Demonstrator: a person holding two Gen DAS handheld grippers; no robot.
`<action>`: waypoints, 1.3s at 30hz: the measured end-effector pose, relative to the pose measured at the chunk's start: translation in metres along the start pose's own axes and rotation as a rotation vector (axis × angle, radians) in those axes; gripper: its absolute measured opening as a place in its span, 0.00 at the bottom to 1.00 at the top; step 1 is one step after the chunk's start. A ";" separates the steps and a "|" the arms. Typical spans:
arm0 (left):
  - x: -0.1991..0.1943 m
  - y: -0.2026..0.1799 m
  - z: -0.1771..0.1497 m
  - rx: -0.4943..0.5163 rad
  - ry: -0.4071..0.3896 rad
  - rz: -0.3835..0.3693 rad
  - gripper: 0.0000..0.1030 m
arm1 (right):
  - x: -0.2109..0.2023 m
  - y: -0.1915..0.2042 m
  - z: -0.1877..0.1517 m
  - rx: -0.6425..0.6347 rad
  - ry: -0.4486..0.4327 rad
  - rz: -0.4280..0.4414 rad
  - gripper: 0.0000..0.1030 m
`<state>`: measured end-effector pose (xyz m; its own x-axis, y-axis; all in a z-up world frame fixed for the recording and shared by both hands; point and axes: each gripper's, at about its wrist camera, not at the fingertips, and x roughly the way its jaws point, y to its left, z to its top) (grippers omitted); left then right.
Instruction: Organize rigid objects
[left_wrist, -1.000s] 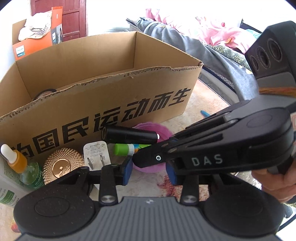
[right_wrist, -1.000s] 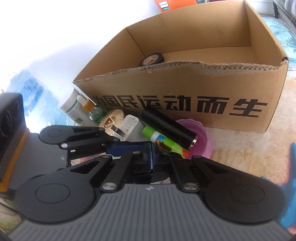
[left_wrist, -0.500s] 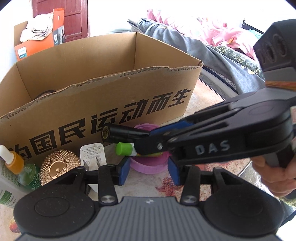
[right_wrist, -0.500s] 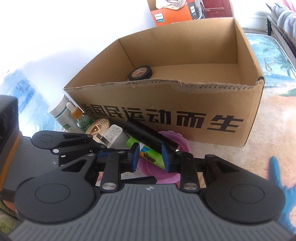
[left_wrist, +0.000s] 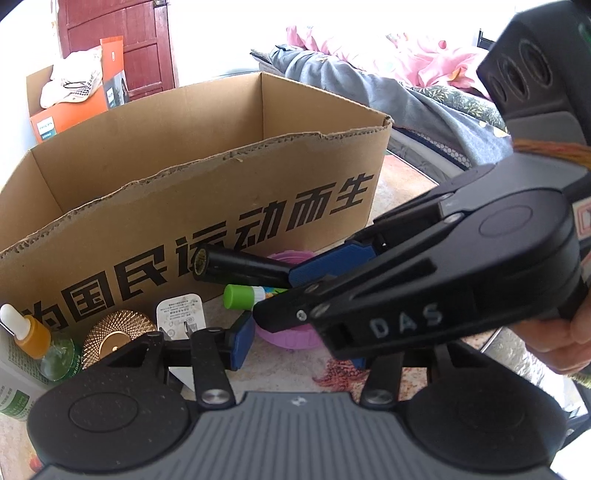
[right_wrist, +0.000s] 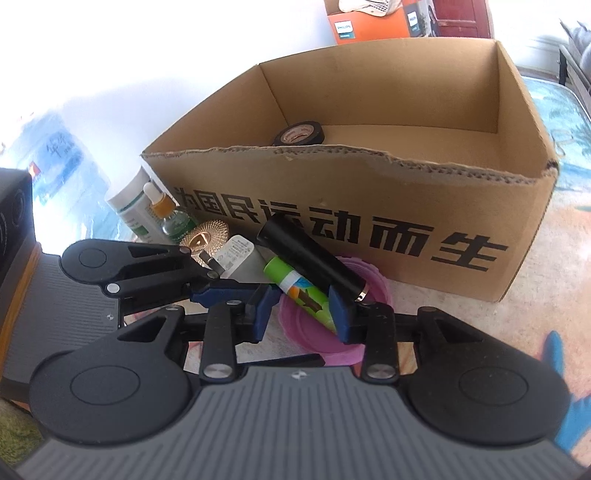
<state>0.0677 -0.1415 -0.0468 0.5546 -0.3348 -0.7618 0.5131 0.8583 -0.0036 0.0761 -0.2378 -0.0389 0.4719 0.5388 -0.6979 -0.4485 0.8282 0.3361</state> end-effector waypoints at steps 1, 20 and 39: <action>0.001 0.000 0.000 0.003 0.003 0.000 0.51 | 0.001 0.003 0.000 -0.021 0.007 -0.014 0.33; -0.007 0.002 -0.005 -0.011 0.007 -0.032 0.51 | -0.014 -0.038 0.002 0.192 -0.116 -0.025 0.33; -0.008 0.003 -0.014 -0.026 0.053 -0.100 0.56 | -0.015 -0.023 -0.045 0.444 -0.055 -0.169 0.14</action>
<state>0.0558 -0.1313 -0.0499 0.4655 -0.3990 -0.7900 0.5465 0.8317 -0.0981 0.0450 -0.2720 -0.0649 0.5552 0.3882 -0.7356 -0.0001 0.8844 0.4666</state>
